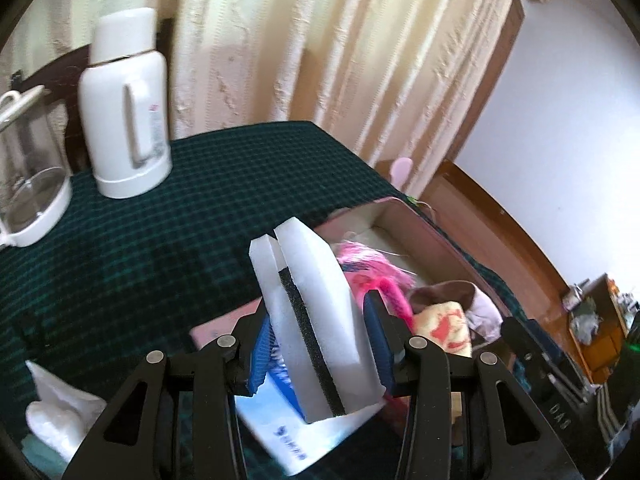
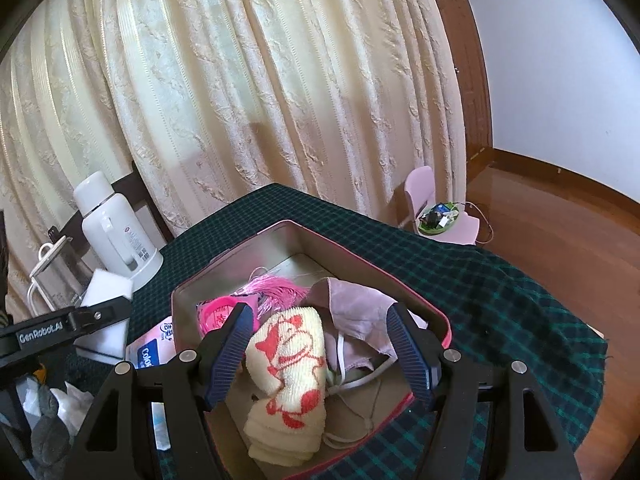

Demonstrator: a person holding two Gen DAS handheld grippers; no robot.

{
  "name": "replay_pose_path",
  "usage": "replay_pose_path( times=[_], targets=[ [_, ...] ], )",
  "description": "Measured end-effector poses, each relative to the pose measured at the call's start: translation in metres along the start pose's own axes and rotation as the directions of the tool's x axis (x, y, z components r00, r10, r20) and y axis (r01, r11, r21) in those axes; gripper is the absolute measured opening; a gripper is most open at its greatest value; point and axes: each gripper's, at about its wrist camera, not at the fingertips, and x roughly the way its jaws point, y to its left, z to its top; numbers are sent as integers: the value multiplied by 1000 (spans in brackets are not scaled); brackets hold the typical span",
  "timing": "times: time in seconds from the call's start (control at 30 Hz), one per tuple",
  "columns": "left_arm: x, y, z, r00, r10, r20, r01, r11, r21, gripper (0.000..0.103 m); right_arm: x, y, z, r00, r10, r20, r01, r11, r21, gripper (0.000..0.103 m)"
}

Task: Organize soft objects
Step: 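Lower the white sponge into the tin box and open the left gripper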

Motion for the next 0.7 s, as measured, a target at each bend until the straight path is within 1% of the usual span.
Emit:
replay_pose_path(
  times=[0.17, 0.4, 0.47, 0.53, 0.57, 0.63, 0.67, 0.7],
  targets=[
    [15, -16, -4, 997, -49, -59, 50, 999, 21, 44, -3, -5, -2, 1000, -4, -4, 4, 1000, 9, 73],
    [27, -33, -12, 991, -97, -97, 102, 994, 44, 44, -6, -10, -3, 1000, -6, -4, 7, 1000, 18, 73],
    [31, -40, -14, 988, -113, -108, 120, 991, 64, 44, -6, -10, -4, 1000, -7, -7, 7, 1000, 19, 73],
    [35, -45, -16, 981, -145, -126, 155, 985, 77, 44, -6, -11, -5, 1000, -11, -9, 11, 1000, 23, 73],
    [37, -47, -17, 978, -157, -137, 169, 982, 79, 47, -7, -13, -5, 1000, -13, -9, 13, 1000, 26, 73],
    [41, -51, -19, 973, -172, -153, 185, 980, 77, 60, -8, -15, -5, 1000, -18, -9, 18, 999, 30, 73],
    [43, -52, -20, 970, -181, -160, 194, 978, 74, 72, -8, -16, -5, 1000, -20, -10, 20, 999, 33, 73],
    [45, -52, -21, 968, -190, -162, 203, 977, 66, 77, -8, -17, -5, 1000, -21, -11, 22, 999, 34, 73]
  ],
)
